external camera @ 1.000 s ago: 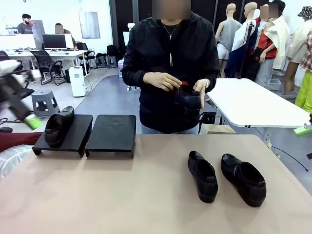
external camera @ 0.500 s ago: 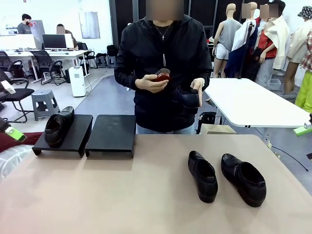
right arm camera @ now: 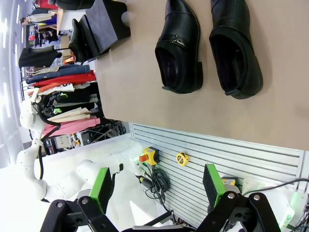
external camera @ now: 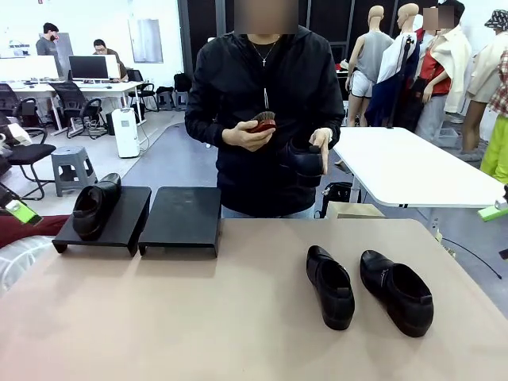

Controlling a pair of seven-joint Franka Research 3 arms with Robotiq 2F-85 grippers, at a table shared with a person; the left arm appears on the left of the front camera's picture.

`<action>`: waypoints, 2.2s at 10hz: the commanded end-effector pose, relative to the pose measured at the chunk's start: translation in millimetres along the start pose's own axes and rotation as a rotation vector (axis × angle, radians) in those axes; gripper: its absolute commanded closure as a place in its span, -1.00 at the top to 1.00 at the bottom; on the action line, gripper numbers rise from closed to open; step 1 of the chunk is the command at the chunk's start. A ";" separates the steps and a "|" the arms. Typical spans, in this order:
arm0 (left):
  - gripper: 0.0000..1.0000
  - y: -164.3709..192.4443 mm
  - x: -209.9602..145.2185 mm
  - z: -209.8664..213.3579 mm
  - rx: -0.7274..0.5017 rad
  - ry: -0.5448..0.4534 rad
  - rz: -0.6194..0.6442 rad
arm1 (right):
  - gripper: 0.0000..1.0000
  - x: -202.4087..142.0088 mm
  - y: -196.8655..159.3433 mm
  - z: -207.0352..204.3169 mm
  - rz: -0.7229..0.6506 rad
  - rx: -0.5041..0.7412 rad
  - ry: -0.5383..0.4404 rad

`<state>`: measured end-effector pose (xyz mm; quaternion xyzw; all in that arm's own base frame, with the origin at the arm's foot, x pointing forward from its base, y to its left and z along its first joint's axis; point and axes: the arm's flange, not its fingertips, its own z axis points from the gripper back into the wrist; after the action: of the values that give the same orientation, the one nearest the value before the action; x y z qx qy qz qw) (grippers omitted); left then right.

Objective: Organize the shoes by placing them on the stand.
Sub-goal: Pick up one Shoe and place it in the middle of the table.

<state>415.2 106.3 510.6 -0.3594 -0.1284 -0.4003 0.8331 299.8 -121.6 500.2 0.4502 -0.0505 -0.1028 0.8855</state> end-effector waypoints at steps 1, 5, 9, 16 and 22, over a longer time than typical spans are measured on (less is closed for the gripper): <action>1.00 -0.1 -1.4 3.2 -0.005 0.013 0.013 | 1.00 -0.5 3.0 2.7 -0.012 0.003 0.003; 1.00 -0.1 -1.4 3.2 -0.005 0.013 0.013 | 1.00 -0.5 3.0 2.7 -0.012 0.003 0.003; 1.00 -0.1 -1.4 3.2 -0.005 0.013 0.013 | 1.00 32.2 67.9 -64.8 0.148 -0.195 0.008; 1.00 -0.1 -1.4 3.2 -0.005 0.013 0.013 | 1.00 -46.6 -47.5 193.5 -0.047 -0.082 -0.187; 1.00 -0.1 -1.4 3.2 -0.005 0.013 0.013 | 1.00 -86.8 -97.1 227.3 -0.207 -0.067 -0.252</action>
<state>415.5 108.2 509.5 -0.3593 -0.1275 -0.3979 0.8344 168.5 -347.1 548.9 0.4113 -0.1029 -0.2661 0.8657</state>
